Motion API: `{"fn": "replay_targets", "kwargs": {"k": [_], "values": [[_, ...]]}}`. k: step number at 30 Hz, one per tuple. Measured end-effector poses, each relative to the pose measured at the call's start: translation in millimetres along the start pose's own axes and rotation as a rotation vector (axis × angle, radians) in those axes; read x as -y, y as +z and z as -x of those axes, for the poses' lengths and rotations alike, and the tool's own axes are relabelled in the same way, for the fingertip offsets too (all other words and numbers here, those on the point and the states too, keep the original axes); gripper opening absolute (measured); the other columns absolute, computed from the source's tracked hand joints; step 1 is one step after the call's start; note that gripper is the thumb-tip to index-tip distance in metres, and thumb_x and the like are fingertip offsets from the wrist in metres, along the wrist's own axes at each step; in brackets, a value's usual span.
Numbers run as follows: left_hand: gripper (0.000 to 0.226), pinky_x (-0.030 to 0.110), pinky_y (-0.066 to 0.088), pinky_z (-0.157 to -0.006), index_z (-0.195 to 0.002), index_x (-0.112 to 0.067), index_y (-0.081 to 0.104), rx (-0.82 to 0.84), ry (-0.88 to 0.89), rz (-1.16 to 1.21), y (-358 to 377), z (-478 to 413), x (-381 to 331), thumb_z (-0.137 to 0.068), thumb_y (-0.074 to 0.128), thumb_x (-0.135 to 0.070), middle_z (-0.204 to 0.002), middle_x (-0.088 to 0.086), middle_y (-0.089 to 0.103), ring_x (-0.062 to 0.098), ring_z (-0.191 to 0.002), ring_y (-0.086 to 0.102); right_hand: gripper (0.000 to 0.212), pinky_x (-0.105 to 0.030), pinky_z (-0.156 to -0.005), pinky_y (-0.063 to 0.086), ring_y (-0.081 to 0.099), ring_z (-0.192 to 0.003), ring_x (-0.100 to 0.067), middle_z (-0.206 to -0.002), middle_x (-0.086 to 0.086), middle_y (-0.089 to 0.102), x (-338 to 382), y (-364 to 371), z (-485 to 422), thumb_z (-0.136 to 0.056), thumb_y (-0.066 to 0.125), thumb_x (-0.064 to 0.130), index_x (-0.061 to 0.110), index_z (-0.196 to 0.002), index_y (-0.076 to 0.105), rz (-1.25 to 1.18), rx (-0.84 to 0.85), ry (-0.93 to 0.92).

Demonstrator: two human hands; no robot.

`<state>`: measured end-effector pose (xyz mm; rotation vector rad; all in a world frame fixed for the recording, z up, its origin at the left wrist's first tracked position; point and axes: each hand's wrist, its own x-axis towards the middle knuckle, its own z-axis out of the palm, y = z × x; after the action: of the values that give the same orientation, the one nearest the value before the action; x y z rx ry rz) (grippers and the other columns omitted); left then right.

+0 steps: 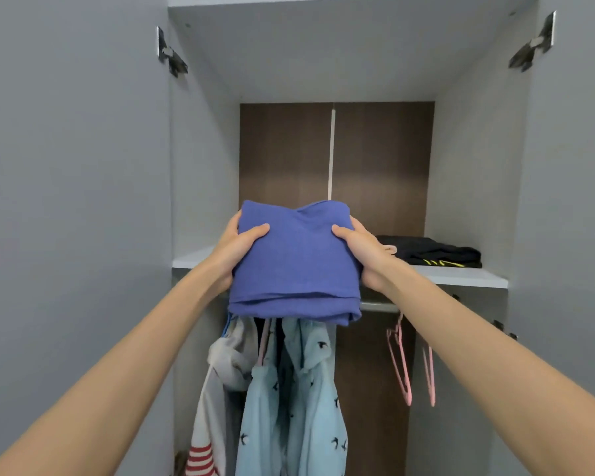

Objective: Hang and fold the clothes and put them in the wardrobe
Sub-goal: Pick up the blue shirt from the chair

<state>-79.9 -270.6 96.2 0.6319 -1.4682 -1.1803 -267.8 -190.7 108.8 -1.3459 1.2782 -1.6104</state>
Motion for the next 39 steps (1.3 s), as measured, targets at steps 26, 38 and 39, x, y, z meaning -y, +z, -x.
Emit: {"fn": "replay_targets", "kwargs": {"k": [26, 38, 39], "values": [[0.015, 0.033, 0.048, -0.067, -0.102, -0.013, 0.060, -0.094, -0.225, -0.183, -108.7, -300.5, 42.1, -0.092, 0.054, -0.023, -0.095, 0.009, 0.066, 0.025, -0.083, 0.062, 0.044, -0.033, -0.078, 0.045, 0.053, -0.095, -0.024, -0.112, -0.007, 0.053, -39.8, 102.4, -329.9, -0.098, 0.040, 0.014, 0.022, -0.141, 0.036, 0.048, 0.159, 0.107], [0.032, 0.033, 0.046, -0.086, -0.126, -0.003, 0.049, -0.090, -0.180, -0.437, -142.9, -390.8, 109.0, -0.095, 0.049, -0.008, -0.118, 0.013, 0.059, 0.027, -0.100, 0.057, 0.065, -0.036, -0.086, 0.045, 0.050, -0.113, -0.028, -0.143, -0.008, 0.040, -97.9, 137.4, -421.0, -0.098, 0.044, 0.014, 0.033, -0.151, 0.012, 0.169, 0.156, 0.228], [0.034, 0.032, 0.045, -0.089, -0.130, -0.003, 0.046, -0.074, -0.179, -0.495, -143.9, -393.1, 115.4, -0.096, 0.048, -0.010, -0.125, 0.014, 0.055, 0.028, -0.107, 0.056, 0.069, -0.037, -0.088, 0.045, 0.048, -0.117, -0.028, -0.147, -0.008, 0.035, -101.3, 136.6, -424.3, -0.098, 0.045, 0.012, 0.034, -0.152, 0.009, 0.192, 0.173, 0.243]]}}
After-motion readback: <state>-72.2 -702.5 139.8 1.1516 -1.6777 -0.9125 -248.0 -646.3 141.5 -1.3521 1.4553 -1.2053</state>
